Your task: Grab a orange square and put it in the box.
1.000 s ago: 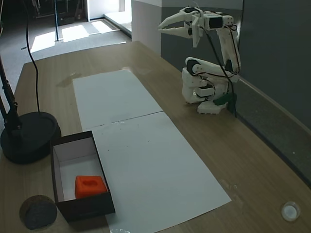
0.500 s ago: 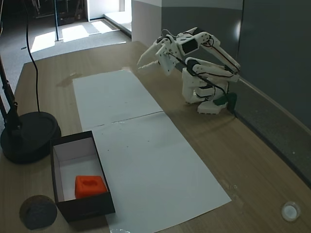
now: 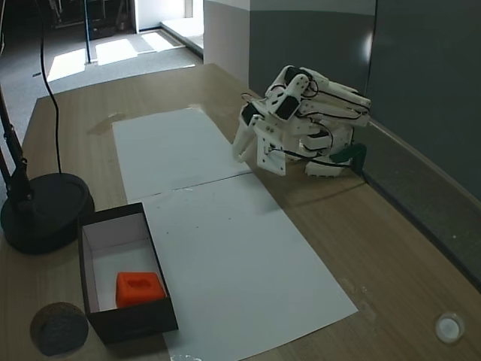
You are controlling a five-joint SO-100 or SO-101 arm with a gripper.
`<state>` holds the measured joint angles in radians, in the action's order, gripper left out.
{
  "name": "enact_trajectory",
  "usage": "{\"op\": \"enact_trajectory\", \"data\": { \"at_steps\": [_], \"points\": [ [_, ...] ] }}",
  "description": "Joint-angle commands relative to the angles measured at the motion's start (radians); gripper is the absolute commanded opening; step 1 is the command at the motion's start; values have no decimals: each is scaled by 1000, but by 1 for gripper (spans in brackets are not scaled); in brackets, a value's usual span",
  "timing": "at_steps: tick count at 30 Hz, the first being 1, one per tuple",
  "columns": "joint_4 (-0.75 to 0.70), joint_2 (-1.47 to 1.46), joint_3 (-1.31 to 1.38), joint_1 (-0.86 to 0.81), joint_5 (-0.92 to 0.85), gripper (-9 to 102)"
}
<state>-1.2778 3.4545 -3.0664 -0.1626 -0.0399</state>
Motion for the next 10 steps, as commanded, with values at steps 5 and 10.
{"op": "enact_trajectory", "data": {
  "at_steps": [5, 10],
  "points": [
    [-15, 21, 66, -5, 14, 0],
    [-17, 21, 66, -5, 14, 0]
  ]
}}
